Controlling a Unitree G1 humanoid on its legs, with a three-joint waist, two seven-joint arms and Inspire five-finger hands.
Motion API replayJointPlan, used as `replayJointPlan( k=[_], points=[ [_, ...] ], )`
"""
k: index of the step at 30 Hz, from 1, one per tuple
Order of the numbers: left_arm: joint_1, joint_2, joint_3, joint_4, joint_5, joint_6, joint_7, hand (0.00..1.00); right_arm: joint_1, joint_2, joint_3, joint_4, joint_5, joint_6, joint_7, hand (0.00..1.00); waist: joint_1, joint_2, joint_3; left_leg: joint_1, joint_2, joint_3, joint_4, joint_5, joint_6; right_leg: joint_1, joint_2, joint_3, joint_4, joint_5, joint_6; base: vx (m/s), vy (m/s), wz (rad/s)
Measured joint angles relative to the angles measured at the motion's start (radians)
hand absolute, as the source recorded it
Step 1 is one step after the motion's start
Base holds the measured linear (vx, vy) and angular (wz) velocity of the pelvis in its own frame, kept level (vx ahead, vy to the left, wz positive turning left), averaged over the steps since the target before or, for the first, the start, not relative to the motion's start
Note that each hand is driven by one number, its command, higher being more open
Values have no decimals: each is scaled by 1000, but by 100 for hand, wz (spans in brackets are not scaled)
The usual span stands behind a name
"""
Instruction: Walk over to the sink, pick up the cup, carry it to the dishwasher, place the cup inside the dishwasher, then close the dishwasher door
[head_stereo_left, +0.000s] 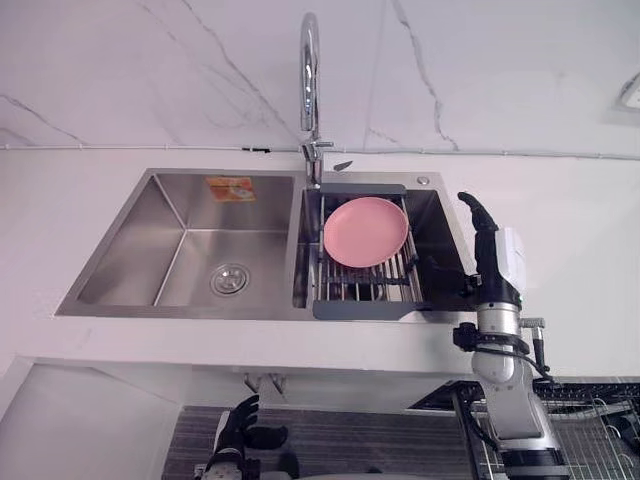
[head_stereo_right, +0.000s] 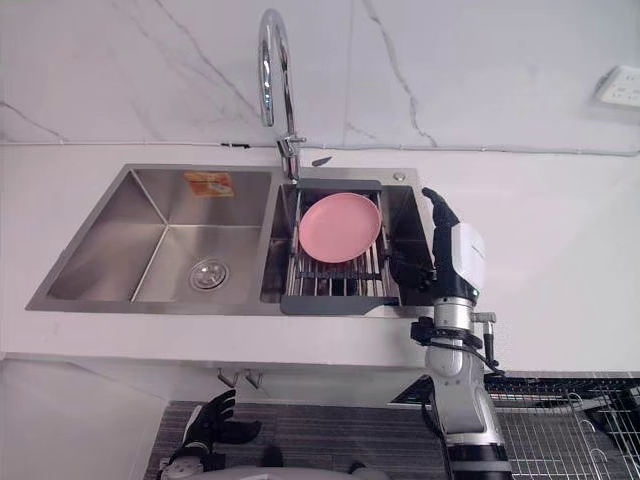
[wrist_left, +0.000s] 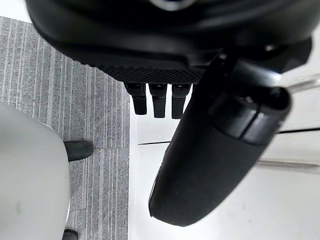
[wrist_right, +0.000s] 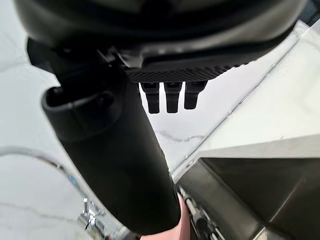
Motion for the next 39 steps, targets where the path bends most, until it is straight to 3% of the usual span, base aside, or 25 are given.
replayJointPlan(
  k=[18,39],
  points=[
    [3,8,0,-30,0,-20,-16,90,-242,-182,169,259,-176,-19,43,90,2,-11,43,-9,-8,-40,-1,11,1,10,-5,-45,0,1,2,-26,-12,7],
    [4,10,-3,-59,-1,-23,-18,90,-399,-272,297,426,-282,-18,70,90,5,-11,83,-25,-22,-62,-1,24,5,9,-19,-71,-3,4,8,-24,-4,4]
  ],
)
